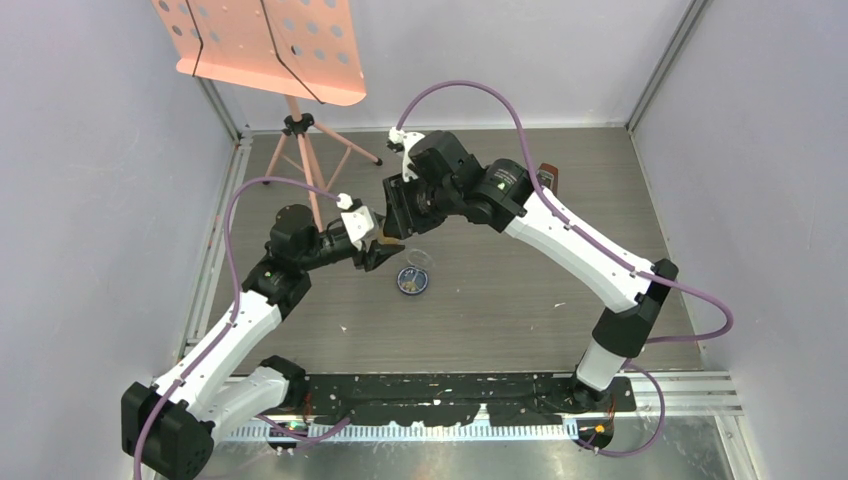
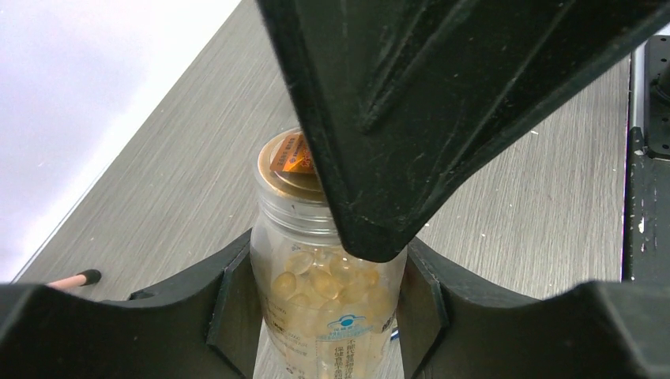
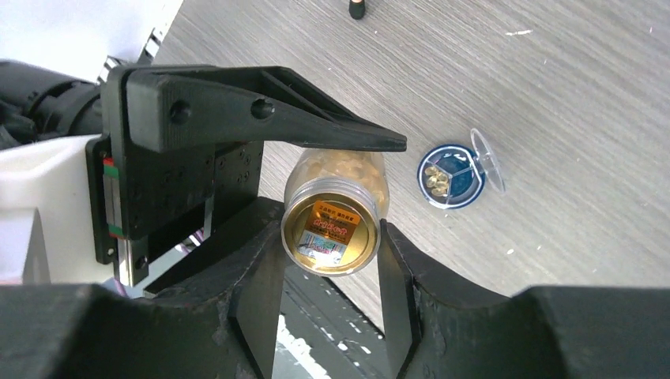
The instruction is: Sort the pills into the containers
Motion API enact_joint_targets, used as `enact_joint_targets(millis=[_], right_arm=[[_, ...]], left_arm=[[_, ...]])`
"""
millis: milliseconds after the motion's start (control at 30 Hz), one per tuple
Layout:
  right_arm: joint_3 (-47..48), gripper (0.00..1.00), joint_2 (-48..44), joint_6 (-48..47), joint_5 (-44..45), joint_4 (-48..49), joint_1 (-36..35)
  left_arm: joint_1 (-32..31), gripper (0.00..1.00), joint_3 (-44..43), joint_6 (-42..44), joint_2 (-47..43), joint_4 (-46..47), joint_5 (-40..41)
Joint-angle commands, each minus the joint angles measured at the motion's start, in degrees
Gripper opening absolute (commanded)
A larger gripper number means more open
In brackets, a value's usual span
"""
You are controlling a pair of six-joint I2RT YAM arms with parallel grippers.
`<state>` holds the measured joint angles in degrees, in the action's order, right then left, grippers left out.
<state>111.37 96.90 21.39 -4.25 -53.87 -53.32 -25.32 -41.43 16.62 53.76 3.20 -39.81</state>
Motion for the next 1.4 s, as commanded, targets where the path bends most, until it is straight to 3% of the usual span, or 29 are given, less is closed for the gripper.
enact_joint_targets(millis=[0,267,367,433,633,833,967,1100,1167,1233,1267,1300,1333,1367], right_arm=[[4.8,0.05,1.9,14.3,6.8,1.6,0.5],[9.3,0.09,3.0,15.2,6.8,-1.0,0.5],[8.1,0.42,2.5,9.4,5.9,0.2,0.4],[6.1,0.54,2.0,5.6,5.2,1.5,0.2],[2.1,0.7,2.0,1.3,6.4,1.9,-0.6],[1.2,0.69,2.7,0.6,6.6,2.4,-1.1],[1.3,0.49,3.1,0.5,3.2,2.7,-1.2],[2.2,0.38,3.6,0.6,0.7,2.5,-1.2],[2.7,0.34,3.7,0.7,1.5,2.1,-1.2],[2.7,0.33,3.5,0.6,3.4,2.0,-1.1],[2.8,0.33,3.2,0.5,3.7,2.0,-1.0],[2.8,0.33,2.9,0.4,6.2,1.9,-1.0],[2.8,0.32,2.9,0.3,7.1,1.7,-0.6],[2.8,0.32,2.6,0.1,8.6,1.5,-0.2]], left_arm=[[-0.5,0.0,-0.4,1.8,-1.5,6.0,1.0],[-0.5,0.0,-0.4,2.0,-0.9,5.9,1.4],[-0.5,0.0,-0.5,2.0,-0.4,5.9,1.7],[-0.5,0.0,-0.6,1.9,-0.1,5.9,2.0],[-0.5,0.0,-1.4,1.7,1.1,6.8,2.8],[-0.5,0.03,-1.5,1.5,1.6,7.2,3.2],[-0.5,0.06,-1.2,0.8,1.8,8.1,4.2],[-0.5,0.1,-0.9,0.1,2.0,9.5,5.3],[-0.5,0.17,-0.8,-0.2,2.0,9.9,5.6],[-0.5,0.31,-0.6,-0.5,2.0,10.1,6.3],[-0.5,0.47,-0.4,-0.7,1.8,9.9,6.6],[-0.5,0.91,-0.2,-0.8,1.8,9.8,6.9],[-0.5,0.98,-0.1,-1.2,1.8,9.6,7.2],[-0.5,0.99,0.1,-1.2,1.8,9.2,7.4]])
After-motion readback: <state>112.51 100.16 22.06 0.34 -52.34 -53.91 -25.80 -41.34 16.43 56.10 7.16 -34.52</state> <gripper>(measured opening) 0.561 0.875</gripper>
